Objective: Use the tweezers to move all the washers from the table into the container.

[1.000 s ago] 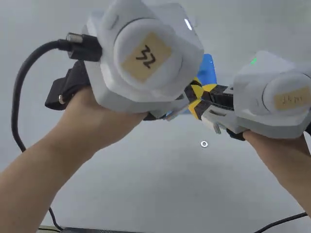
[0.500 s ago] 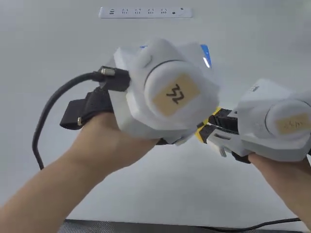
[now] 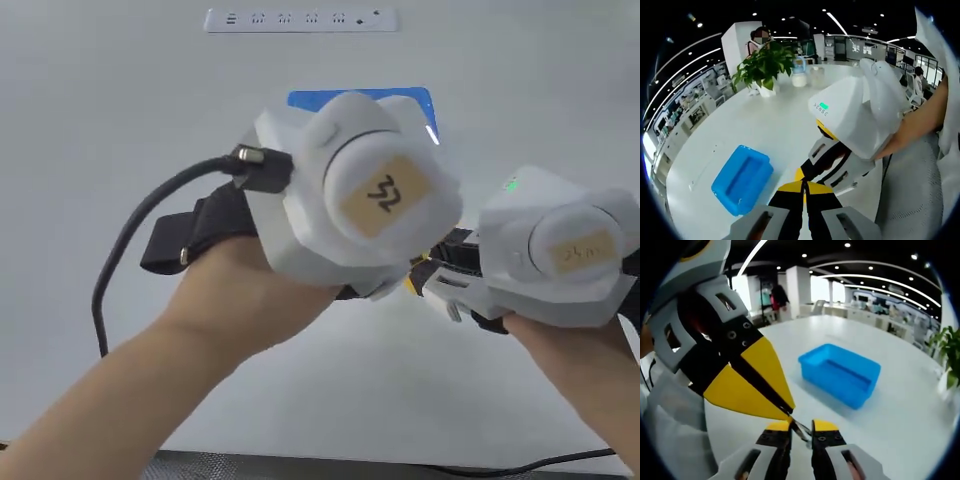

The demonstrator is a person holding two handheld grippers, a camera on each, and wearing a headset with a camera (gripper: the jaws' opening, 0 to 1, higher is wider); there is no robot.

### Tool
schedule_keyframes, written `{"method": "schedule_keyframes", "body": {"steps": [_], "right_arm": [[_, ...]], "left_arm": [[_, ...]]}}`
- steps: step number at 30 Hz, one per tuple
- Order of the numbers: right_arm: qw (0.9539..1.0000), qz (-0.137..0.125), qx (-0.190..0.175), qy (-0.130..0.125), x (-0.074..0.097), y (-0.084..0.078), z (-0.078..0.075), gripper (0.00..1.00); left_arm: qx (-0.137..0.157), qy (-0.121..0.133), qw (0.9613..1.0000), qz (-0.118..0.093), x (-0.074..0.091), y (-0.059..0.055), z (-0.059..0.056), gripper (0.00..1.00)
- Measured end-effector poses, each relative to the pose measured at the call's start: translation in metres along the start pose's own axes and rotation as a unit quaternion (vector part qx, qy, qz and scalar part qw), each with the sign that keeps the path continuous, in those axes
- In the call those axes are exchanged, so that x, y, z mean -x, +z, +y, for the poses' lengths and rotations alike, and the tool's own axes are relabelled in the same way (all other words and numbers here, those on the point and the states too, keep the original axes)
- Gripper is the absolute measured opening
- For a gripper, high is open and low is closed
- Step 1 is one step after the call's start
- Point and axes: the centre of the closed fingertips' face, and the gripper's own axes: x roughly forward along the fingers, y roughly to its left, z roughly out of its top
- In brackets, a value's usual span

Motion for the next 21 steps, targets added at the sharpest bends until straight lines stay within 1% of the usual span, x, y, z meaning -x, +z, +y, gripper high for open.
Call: {"method": "schedule_keyframes", "body": {"steps": [2, 3, 4, 5, 6, 8, 9, 11, 13, 15, 18, 20, 21], "right_arm": [[1.0000, 0.002, -0.001, 0.000, 0.000, 0.000, 0.001, 0.10], [0.9999, 0.004, 0.015, -0.001, 0.000, -0.001, 0.000, 0.09], [0.9997, 0.009, 0.023, -0.002, 0.000, -0.002, 0.000, 0.08], [0.9990, 0.018, 0.040, -0.006, 0.001, -0.002, 0.000, 0.07], [0.9981, 0.020, 0.058, -0.006, 0.001, -0.002, 0.001, 0.06], [0.9949, 0.031, 0.094, -0.019, 0.002, -0.003, -0.001, 0.04], [0.9944, 0.034, 0.098, -0.020, 0.002, -0.004, 0.000, 0.04], [0.9953, 0.032, 0.090, -0.016, 0.001, -0.004, 0.000, 0.04], [0.9951, 0.035, 0.091, -0.015, 0.002, -0.004, 0.000, 0.04], [0.9925, 0.042, 0.114, -0.014, 0.004, -0.004, 0.002, 0.04], [0.9902, 0.044, 0.132, -0.010, 0.009, 0.000, 0.004, 0.04], [0.9889, 0.042, 0.142, -0.004, 0.012, 0.004, 0.004, 0.04], [0.9880, 0.042, 0.149, 0.000, 0.014, 0.007, 0.005, 0.04]], "left_arm": [[-0.002, 0.001, 1.0000, 0.001, 0.000, 0.001, 0.000, 0.00], [-0.002, 0.001, 1.0000, 0.002, 0.000, 0.001, -0.001, 0.00], [-0.002, -0.001, 1.0000, 0.003, -0.001, 0.001, 0.000, 0.00], [-0.002, -0.002, 1.0000, 0.002, -0.001, 0.002, -0.001, 0.00], [-0.004, -0.005, 1.0000, -0.002, -0.002, 0.004, -0.002, 0.00], [-0.011, -0.006, 0.9999, -0.001, -0.004, 0.006, -0.002, 0.00], [-0.012, -0.007, 0.9999, 0.000, -0.004, 0.007, -0.002, 0.00], [-0.013, -0.010, 0.9999, 0.004, -0.005, 0.007, -0.006, 0.00], [-0.024, -0.010, 0.9997, 0.005, -0.005, 0.008, -0.009, 0.00], [-0.033, -0.013, 0.9993, 0.007, -0.004, 0.008, -0.010, 0.00], [-0.043, -0.019, 0.9989, 0.004, 0.001, 0.012, -0.012, 0.00], [-0.068, -0.026, 0.9974, -0.003, 0.006, 0.016, -0.012, 0.00], [-0.069, -0.027, 0.9973, -0.004, 0.009, 0.018, -0.011, 0.00]]}}
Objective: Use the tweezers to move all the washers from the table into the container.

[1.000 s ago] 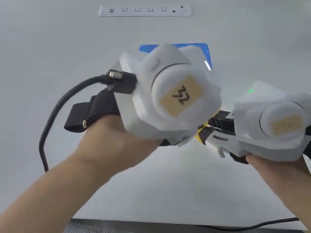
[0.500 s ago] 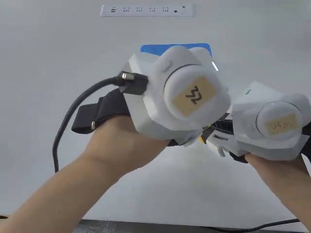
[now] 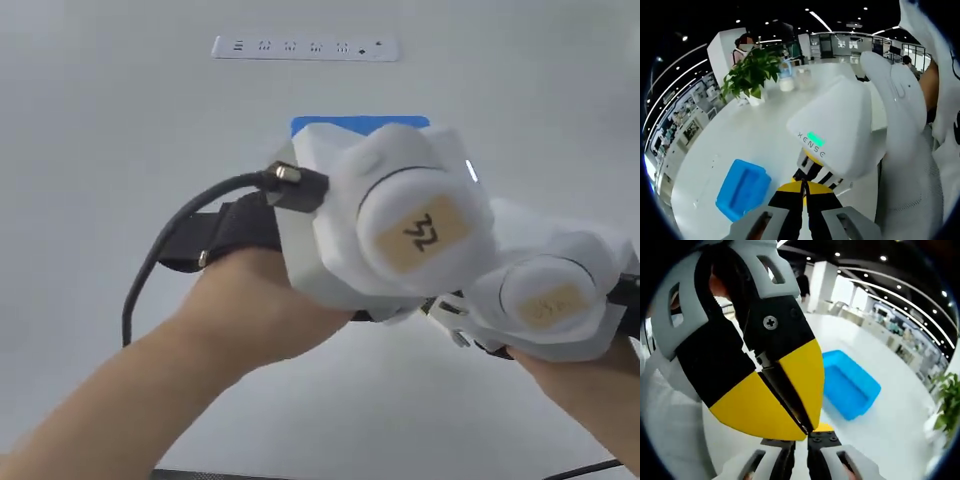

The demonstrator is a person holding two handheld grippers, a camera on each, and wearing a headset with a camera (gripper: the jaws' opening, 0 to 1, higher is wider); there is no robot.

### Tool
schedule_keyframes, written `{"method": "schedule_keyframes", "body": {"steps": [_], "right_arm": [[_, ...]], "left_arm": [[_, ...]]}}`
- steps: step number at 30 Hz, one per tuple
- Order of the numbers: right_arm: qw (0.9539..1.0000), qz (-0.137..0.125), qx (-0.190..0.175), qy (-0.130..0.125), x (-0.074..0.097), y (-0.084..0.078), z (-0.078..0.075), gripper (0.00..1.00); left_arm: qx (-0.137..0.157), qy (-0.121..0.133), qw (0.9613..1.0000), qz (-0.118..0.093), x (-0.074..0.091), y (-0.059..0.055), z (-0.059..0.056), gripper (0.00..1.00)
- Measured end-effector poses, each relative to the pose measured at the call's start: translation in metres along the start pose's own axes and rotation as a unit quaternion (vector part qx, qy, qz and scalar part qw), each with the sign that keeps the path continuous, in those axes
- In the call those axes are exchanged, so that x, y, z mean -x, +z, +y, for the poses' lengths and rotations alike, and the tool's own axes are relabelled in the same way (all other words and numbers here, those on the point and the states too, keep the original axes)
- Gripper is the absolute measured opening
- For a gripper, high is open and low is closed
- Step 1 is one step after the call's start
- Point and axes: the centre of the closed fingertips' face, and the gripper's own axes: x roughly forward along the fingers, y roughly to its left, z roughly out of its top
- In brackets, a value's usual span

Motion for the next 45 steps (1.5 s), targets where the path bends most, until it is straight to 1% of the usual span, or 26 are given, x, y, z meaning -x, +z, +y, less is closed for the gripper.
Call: {"method": "schedule_keyframes", "body": {"steps": [1, 5, 7, 10, 13, 15, 17, 18, 19, 20, 21, 22, 23, 26, 27, 30, 32, 33, 36, 39, 42, 43, 45], "right_arm": [[1.0000, -0.001, 0.005, 0.004, 0.001, 0.002, 0.000, 0.04], [0.9993, -0.011, 0.028, 0.021, 0.006, 0.015, 0.000, 0.04], [0.9990, -0.020, 0.028, 0.030, 0.007, 0.022, 0.000, 0.04], [0.9984, -0.033, 0.025, 0.038, 0.008, 0.032, -0.002, 0.04], [0.9977, -0.044, 0.026, 0.046, 0.007, 0.044, -0.006, 0.04], [0.9973, -0.049, 0.028, 0.047, 0.007, 0.049, -0.010, 0.04], [0.9967, -0.058, 0.025, 0.050, 0.007, 0.056, -0.017, 0.04], [0.9966, -0.063, 0.022, 0.049, 0.006, 0.060, -0.023, 0.04], [0.9964, -0.069, 0.020, 0.046, 0.005, 0.063, -0.028, 0.04], [0.9962, -0.073, 0.013, 0.046, 0.004, 0.067, -0.034, 0.04], [0.9961, -0.075, 0.010, 0.045, 0.003, 0.070, -0.038, 0.04], [0.9961, -0.077, 0.010, 0.041, 0.002, 0.073, -0.042, 0.04], [0.9961, -0.080, 0.012, 0.037, 0.001, 0.076, -0.046, 0.04], [0.9960, -0.084, 0.012, 0.028, -0.004, 0.085, -0.057, 0.03], [0.9957, -0.089, 0.009, 0.025, -0.005, 0.089, -0.062, 0.04], [0.9951, -0.097, -0.004, 0.022, -0.010, 0.095, -0.073, 0.04], [0.9951, -0.096, -0.009, 0.020, -0.015, 0.097, -0.078, 0.04], [0.9951, -0.096, -0.011, 0.019, -0.019, 0.096, -0.081, 0.04], [0.9950, -0.094, -0.025, 0.020, -0.028, 0.094, -0.085, 0.04], [0.9950, -0.091, -0.035, 0.022, -0.036, 0.090, -0.087, 0.04], [0.9956, -0.084, -0.035, 0.021, -0.045, 0.084, -0.087, 0.04], [0.9957, -0.079, -0.040, 0.026, -0.049, 0.081, -0.087, 0.04], [0.9958, -0.075, -0.045, 0.028, -0.055, 0.076, -0.089, 0.04]], "left_arm": [[0.000, -0.002, 1.0000, -0.001, 0.002, 0.001, 0.001, 0.00], [-0.023, -0.016, 0.9996, -0.011, 0.013, 0.007, 0.005, 0.00], [-0.044, -0.024, 0.9986, -0.015, 0.018, 0.009, 0.008, 0.00], [-0.055, -0.035, 0.9977, -0.018, 0.025, 0.012, 0.015, 0.00], [-0.077, -0.048, 0.9958, -0.014, 0.030, 0.017, 0.021, 0.00], [-0.091, -0.050, 0.9945, -0.013, 0.033, 0.020, 0.027, 0.00], [-0.103, -0.049, 0.9933, -0.014, 0.034, 0.024, 0.034, 0.00], [-0.114, -0.045, 0.9924, -0.011, 0.034, 0.026, 0.041, 0.00], [-0.117, -0.041, 0.9922, -0.009, 0.035, 0.028, 0.045, 0.00], [-0.124, -0.034, 0.9917, -0.005, 0.035, 0.030, 0.052, 0.00], [-0.127, -0.033, 0.9914, -0.004, 0.035, 0.031, 0.055, 0.00], [-0.134, -0.028, 0.9906, -0.002, 0.034, 0.033, 0.061, 0.00], [-0.137, -0.026, 0.9903, -0.002, 0.035, 0.034, 0.064, 0.00], [-0.144, -0.020, 0.9894, 0.002, 0.034, 0.037, 0.079, 0.00], [-0.148, -0.018, 0.9889, 0.003, 0.034, 0.038, 0.084, 0.00], [-0.153, -0.010, 0.9881, 0.004, 0.032, 0.040, 0.096, 0.00], [-0.153, -0.010, 0.9882, 0.006, 0.028, 0.040, 0.104, 0.00], [-0.147, -0.012, 0.9890, 0.009, 0.027, 0.037, 0.109, 0.00], [-0.138, -0.015, 0.9902, 0.015, 0.020, 0.031, 0.118, 0.00], [-0.133, -0.020, 0.9906, 0.022, 0.014, 0.026, 0.120, 0.00], [-0.127, -0.029, 0.9910, 0.031, 0.005, 0.017, 0.125, 0.00], [-0.126, -0.031, 0.9909, 0.038, 0.002, 0.013, 0.125, 0.00], [-0.125, -0.034, 0.9907, 0.042, -0.004, 0.010, 0.127, 0.00]]}}
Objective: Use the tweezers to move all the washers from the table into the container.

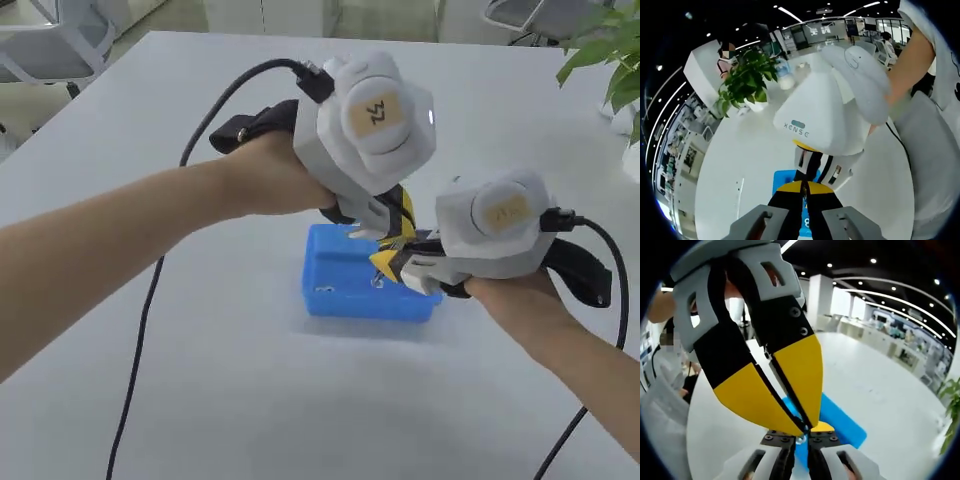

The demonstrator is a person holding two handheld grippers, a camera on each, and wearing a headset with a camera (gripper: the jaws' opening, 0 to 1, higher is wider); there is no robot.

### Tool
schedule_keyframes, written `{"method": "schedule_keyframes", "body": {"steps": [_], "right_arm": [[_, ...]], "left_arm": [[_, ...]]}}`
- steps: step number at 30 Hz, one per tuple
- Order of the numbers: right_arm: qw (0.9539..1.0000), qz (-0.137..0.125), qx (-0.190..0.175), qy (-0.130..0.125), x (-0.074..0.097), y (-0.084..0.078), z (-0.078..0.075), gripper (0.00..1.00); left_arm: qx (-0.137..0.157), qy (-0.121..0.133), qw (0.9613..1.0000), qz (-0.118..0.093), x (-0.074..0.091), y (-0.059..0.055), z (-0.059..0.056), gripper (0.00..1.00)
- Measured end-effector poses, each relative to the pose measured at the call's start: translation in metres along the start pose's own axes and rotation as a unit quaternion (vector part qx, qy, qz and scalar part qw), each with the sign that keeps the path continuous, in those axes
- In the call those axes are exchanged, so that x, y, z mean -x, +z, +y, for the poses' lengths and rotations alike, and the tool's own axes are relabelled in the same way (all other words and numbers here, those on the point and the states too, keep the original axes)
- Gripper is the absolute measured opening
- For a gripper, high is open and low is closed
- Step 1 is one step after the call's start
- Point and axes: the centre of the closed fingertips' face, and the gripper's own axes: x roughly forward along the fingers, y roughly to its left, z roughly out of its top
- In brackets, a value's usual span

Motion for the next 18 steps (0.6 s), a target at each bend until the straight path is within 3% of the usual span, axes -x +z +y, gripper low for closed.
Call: {"method": "schedule_keyframes", "body": {"steps": [9, 18], "right_arm": [[0.9994, 0.032, -0.008, 0.010, -0.014, -0.028, -0.008, 0.04], [0.9993, 0.032, -0.015, 0.010, -0.012, -0.030, -0.011, 0.05]], "left_arm": [[0.011, -0.026, 0.9994, 0.022, -0.026, -0.013, -0.005, 0.00], [0.006, -0.026, 0.9992, 0.031, -0.023, -0.013, -0.007, 0.00]]}}
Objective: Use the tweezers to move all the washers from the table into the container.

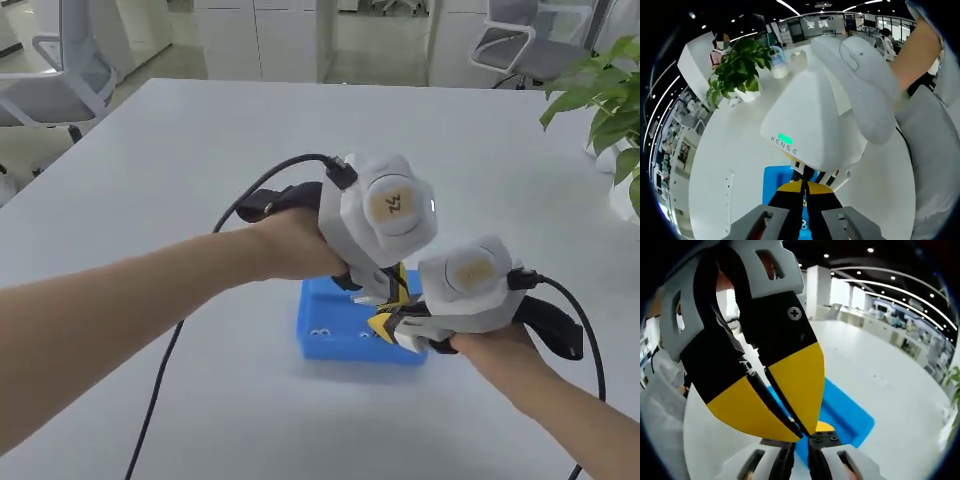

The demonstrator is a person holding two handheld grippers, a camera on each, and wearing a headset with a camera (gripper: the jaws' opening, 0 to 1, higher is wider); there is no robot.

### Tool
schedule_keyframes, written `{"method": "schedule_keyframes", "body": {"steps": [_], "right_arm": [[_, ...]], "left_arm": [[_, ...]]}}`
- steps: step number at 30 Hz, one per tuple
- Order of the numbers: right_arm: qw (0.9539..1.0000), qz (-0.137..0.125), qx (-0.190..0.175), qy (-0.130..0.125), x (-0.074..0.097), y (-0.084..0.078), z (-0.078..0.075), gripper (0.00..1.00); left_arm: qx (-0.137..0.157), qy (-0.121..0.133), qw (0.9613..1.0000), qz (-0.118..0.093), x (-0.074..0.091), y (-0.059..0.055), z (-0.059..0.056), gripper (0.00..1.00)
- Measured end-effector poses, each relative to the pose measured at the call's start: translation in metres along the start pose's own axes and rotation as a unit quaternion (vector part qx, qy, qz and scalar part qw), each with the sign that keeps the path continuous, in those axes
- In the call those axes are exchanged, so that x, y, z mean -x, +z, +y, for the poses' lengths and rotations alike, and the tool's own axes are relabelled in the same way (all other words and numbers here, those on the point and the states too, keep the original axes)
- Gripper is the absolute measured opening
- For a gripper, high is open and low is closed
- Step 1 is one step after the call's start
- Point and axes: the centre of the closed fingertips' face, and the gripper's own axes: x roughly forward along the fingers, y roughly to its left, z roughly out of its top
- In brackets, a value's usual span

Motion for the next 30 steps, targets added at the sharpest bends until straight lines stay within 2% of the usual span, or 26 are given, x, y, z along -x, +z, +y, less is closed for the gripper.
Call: {"method": "schedule_keyframes", "body": {"steps": [3, 5, 7, 10, 14, 18, 20, 26, 30], "right_arm": [[1.0000, -0.008, 0.004, -0.002, 0.010, 0.008, 0.001, 0.06], [0.9995, -0.024, 0.014, -0.012, 0.019, 0.017, 0.003, 0.06], [0.9992, -0.031, 0.020, -0.013, 0.027, 0.022, 0.008, 0.07], [0.9984, -0.040, 0.037, -0.014, 0.044, 0.033, 0.022, 0.08], [0.9976, -0.046, 0.050, -0.013, 0.063, 0.036, 0.038, 0.09], [0.9967, -0.031, 0.075, -0.010, 0.078, 0.026, 0.062, 0.09], [0.9961, -0.018, 0.085, -0.009, 0.081, 0.016, 0.071, 0.09], [0.9969, 0.012, 0.078, 0.003, 0.078, -0.016, 0.097, 0.08], [0.9964, 0.048, 0.068, 0.017, 0.071, -0.042, 0.112, 0.08]], "left_arm": [[0.008, 0.014, 0.9998, -0.009, 0.015, 0.004, 0.000, 0.00], [0.007, 0.029, 0.9993, -0.023, 0.026, 0.009, -0.002, 0.00], [0.006, 0.036, 0.9989, -0.028, 0.035, 0.012, -0.005, 0.00], [-0.005, 0.048, 0.9980, -0.039, 0.054, 0.021, -0.018, 0.00], [-0.014, 0.057, 0.9969, -0.051, 0.072, 0.026, -0.036, 0.00], [-0.019, 0.056, 0.9964, -0.061, 0.081, 0.026, -0.064, 0.00], [-0.020, 0.052, 0.9965, -0.062, 0.079, 0.021, -0.076, 0.00], [-0.005, 0.034, 0.9975, -0.062, 0.062, 0.010, -0.109, 0.00], [0.010, 0.012, 0.9979, -0.063, 0.045, -0.001, -0.129, 0.00]]}}
